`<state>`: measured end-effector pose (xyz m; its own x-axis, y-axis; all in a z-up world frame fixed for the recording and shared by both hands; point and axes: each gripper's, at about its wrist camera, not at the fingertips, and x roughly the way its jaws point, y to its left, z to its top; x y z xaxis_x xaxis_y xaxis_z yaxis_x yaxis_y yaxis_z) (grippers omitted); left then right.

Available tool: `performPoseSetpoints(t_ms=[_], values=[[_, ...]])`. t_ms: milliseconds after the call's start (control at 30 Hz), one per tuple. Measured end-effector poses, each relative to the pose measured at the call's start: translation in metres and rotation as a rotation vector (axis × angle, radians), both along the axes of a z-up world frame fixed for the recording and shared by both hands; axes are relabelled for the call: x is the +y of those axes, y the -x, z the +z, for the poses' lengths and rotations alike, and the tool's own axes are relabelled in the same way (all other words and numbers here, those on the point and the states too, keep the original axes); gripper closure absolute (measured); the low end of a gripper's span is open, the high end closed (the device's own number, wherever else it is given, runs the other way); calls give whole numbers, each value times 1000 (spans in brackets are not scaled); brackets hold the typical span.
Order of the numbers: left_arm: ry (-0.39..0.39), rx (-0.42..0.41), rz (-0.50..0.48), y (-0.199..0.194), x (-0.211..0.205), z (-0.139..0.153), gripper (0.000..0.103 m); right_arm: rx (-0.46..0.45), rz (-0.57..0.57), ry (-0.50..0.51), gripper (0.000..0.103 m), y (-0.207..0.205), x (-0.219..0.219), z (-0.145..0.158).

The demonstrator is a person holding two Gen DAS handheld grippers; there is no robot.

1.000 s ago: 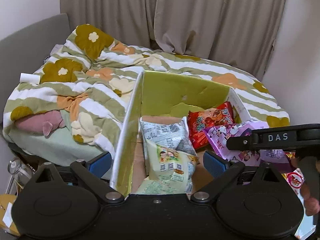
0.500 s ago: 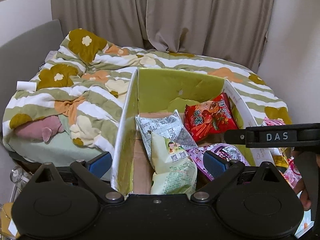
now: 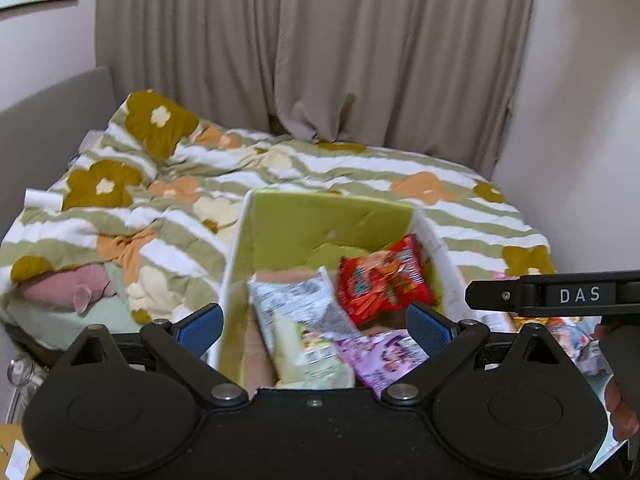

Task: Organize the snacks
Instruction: 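Withdraw both open grippers from the box back toward the snack pile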

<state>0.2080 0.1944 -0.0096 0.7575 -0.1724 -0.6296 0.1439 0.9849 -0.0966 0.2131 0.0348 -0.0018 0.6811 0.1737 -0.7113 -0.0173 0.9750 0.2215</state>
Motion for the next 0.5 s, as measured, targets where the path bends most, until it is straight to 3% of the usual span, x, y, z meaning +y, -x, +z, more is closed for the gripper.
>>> performPoseSetpoints(t_ms=[333,500], values=[[-21,-76,-80,34,-79,18,3,-115,-48,22,0,49,-75,32],[-10,-56,-86,50,-128,15,3,-112,-72,26,0,70,-131,35]])
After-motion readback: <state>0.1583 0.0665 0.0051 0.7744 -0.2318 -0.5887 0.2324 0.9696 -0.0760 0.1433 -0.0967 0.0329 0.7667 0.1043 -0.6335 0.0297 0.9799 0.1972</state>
